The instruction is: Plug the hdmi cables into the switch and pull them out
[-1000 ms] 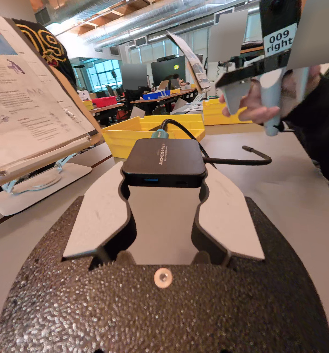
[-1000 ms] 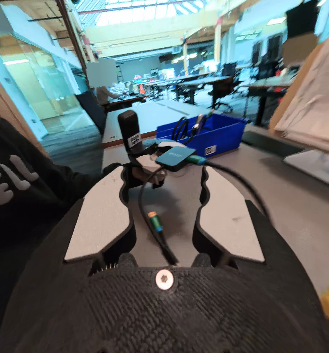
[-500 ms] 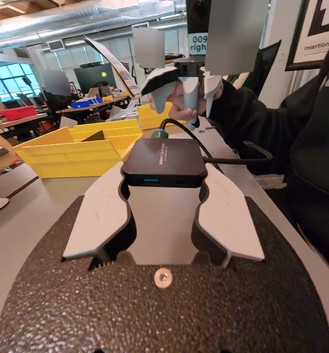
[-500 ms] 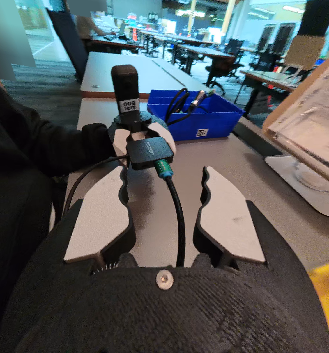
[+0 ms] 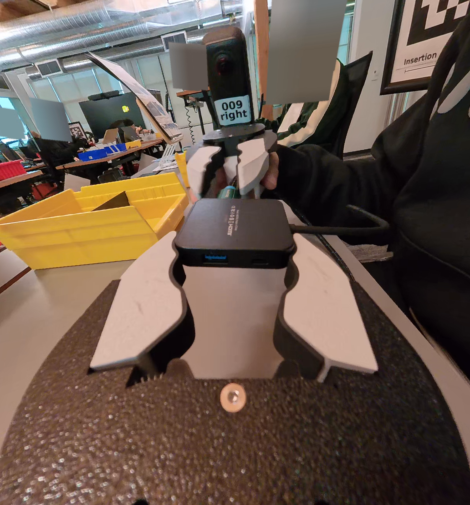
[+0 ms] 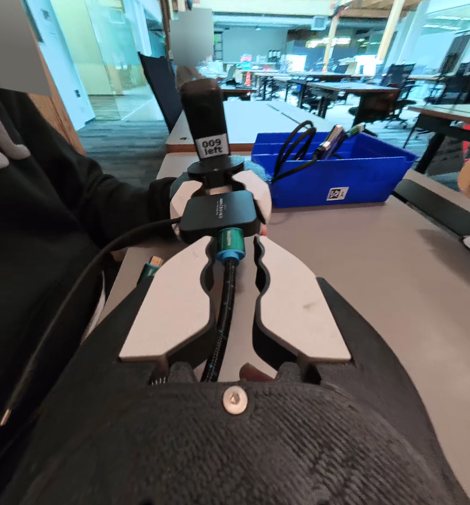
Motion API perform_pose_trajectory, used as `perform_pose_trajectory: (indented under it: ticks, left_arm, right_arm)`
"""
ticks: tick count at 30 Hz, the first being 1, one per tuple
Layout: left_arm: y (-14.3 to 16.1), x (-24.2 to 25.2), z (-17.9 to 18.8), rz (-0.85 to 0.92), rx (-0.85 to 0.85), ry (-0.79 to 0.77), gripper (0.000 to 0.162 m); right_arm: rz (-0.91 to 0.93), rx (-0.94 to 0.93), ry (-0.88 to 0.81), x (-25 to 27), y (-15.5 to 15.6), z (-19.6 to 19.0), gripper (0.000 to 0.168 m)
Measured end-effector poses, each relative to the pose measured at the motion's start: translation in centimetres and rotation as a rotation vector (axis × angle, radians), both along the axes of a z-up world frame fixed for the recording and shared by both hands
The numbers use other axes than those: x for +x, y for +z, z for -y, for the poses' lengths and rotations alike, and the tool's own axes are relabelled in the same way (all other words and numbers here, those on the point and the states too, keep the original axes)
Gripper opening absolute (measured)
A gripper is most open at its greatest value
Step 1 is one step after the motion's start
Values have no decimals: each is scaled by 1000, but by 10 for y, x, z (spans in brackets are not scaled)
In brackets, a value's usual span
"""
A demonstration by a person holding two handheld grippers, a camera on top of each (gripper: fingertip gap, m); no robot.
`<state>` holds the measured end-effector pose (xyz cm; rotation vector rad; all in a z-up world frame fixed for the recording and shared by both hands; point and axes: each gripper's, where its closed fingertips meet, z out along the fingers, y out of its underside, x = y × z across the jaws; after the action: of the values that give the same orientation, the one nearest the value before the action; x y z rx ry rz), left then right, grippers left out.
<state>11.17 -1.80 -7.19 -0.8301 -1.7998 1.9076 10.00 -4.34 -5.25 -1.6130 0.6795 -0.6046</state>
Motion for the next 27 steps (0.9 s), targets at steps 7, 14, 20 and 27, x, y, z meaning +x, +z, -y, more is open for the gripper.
perform_pose_trajectory:
  ticks: [7,14,20,27]
  left_arm:
    - [-4,0,2,-3,22,1,72]
    - [-3,7,2,-34,26,21,72]
    - [-3,11,2,-46,27,30,72]
    - [-5,8,4,-23,32,37,72]
  right_arm:
    - [-31,-46,19,5,-16,-5,24]
    - [36,-20,-13,14,-10,-3,25]
    - [23,95,10,17,-8,-5,22]
    - [24,193,14,20,-1,-5,0]
